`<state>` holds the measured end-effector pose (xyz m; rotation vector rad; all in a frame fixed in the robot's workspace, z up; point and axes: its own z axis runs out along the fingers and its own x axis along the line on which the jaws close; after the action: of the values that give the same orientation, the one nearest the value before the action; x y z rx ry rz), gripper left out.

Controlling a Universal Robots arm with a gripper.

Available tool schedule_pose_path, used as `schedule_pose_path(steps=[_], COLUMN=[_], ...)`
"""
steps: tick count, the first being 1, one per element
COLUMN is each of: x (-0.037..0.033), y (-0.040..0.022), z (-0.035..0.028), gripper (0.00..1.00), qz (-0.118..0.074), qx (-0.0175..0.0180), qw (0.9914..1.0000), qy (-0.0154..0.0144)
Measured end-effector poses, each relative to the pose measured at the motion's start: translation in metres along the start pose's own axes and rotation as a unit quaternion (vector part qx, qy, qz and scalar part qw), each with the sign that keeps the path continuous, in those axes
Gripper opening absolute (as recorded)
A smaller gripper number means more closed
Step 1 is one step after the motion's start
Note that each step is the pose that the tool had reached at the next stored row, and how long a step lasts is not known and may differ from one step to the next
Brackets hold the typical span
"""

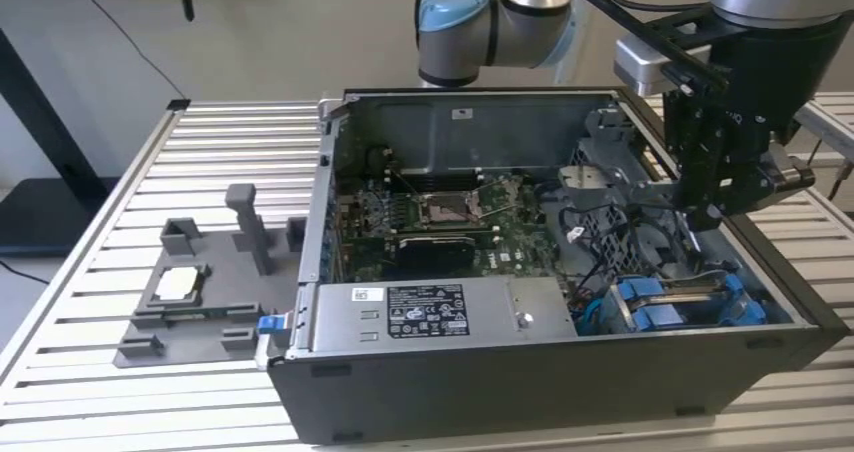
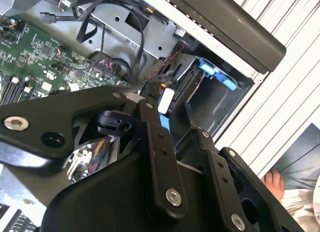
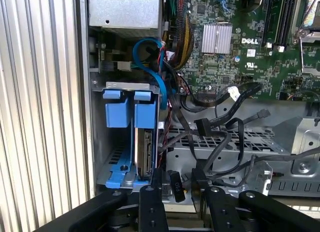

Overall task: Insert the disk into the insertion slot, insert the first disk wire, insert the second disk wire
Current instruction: 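Insert the first disk wire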

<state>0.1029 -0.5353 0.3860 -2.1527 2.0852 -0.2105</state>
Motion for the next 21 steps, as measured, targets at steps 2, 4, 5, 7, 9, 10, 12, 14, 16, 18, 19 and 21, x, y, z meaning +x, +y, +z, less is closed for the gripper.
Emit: schedule_pose_path(steps=[2, 4, 5, 7, 9, 10, 12, 14, 16, 18, 19, 21], x=[0.0, 0.0, 0.0, 0.0, 0.0, 0.0, 0.0, 0.0006, 0.0016, 0.0034, 0.0046, 0.0073], y=[0.0, 0.0, 0.0, 0.0, 0.0, 0.0, -0.0018, -0.0056, -0.0099, -0.014, -0.0154, -0.0173], z=[0.0, 0.0, 0.0, 0.0, 0.0, 0.0, 0.0004, 0.0014, 0.0024, 0.0035, 0.004, 0.0048], gripper=[0.37, 0.37, 0.37, 0.28, 0.19, 0.19, 0.19, 0.19, 0.19, 0.19, 0.19, 0.19], qz=[0.0, 0.0, 0.0, 0.0, 0.0, 0.0, 0.0, 0.0, 0.0, -0.001, -0.001, -0.001], qx=[0.0, 0.0, 0.0, 0.0, 0.0, 0.0, -0.0048, -0.0176, -0.0313, -0.0432, -0.0486, -0.0591], qw=[1.0, 1.0, 1.0, 1.0, 1.0, 1.0, 0.99999, 0.99984, 0.99951, 0.99907, 0.99882, 0.99825], qy=[0.0, 0.0, 0.0, 0.0, 0.0001, 0.0001, 0.0006, 0.0012, 0.0017, 0.0015, 0.0013, 0.001])
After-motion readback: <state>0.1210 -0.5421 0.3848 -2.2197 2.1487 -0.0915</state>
